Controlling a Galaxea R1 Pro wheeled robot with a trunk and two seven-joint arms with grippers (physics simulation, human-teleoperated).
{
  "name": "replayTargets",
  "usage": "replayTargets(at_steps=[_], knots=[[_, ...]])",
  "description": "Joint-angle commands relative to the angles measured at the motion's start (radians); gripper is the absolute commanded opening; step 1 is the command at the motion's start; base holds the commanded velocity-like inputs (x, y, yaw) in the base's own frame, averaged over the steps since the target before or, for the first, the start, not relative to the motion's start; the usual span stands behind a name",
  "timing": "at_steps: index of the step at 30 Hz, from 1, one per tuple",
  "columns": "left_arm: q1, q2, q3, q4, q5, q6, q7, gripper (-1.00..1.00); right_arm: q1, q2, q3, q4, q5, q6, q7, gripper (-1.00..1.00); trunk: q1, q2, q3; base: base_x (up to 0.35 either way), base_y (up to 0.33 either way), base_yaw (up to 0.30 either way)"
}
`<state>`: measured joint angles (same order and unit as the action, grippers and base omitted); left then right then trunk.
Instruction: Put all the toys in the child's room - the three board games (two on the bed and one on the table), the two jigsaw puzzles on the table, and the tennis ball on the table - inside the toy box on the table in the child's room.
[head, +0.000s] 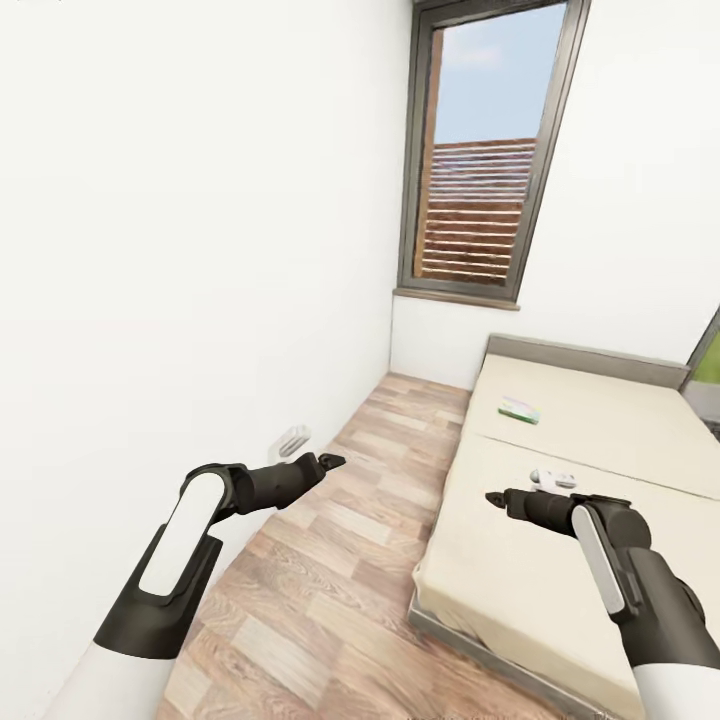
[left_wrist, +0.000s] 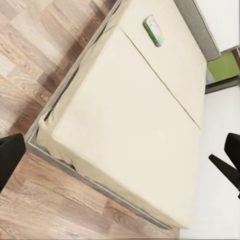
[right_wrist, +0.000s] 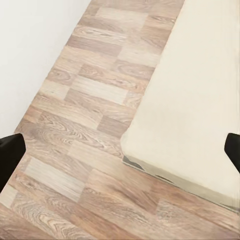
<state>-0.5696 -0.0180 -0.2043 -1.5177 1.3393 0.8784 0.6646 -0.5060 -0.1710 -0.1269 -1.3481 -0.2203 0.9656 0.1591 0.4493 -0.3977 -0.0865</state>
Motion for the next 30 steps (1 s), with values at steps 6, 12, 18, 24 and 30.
replayTargets(at_steps=[6, 12, 18, 24, 30], knots=[[-0.001, 0.000, 0.000, -0.001, 0.010, 0.001, 0.010, 1.00, 0.002, 0.000, -0.002, -0.010, 0.002, 0.010, 0.005, 1.00, 0.001, -0.002, 0.001, 0.000, 0.000, -0.259], [-0.001, 0.000, 0.000, -0.001, 0.010, 0.001, 0.010, 1.00, 0.005, 0.000, -0.003, -0.020, 0.001, 0.012, 0.005, 1.00, 0.001, -0.002, 0.008, 0.000, 0.000, -0.200], [-0.001, 0.001, 0.000, -0.001, 0.010, 0.001, 0.009, 1.00, 0.010, -0.001, -0.003, -0.028, 0.001, 0.012, 0.005, 1.00, 0.001, -0.002, 0.016, 0.000, 0.000, -0.166], [-0.001, 0.001, 0.000, -0.001, 0.010, 0.002, 0.009, 1.00, 0.013, -0.001, -0.003, -0.030, 0.001, 0.013, 0.005, 1.00, 0.001, -0.002, 0.024, 0.000, 0.000, -0.141], [-0.001, 0.000, 0.000, -0.001, 0.010, 0.002, 0.006, 1.00, 0.014, -0.002, -0.003, -0.032, 0.001, 0.013, 0.006, 1.00, 0.001, -0.002, 0.030, 0.000, 0.000, -0.074]])
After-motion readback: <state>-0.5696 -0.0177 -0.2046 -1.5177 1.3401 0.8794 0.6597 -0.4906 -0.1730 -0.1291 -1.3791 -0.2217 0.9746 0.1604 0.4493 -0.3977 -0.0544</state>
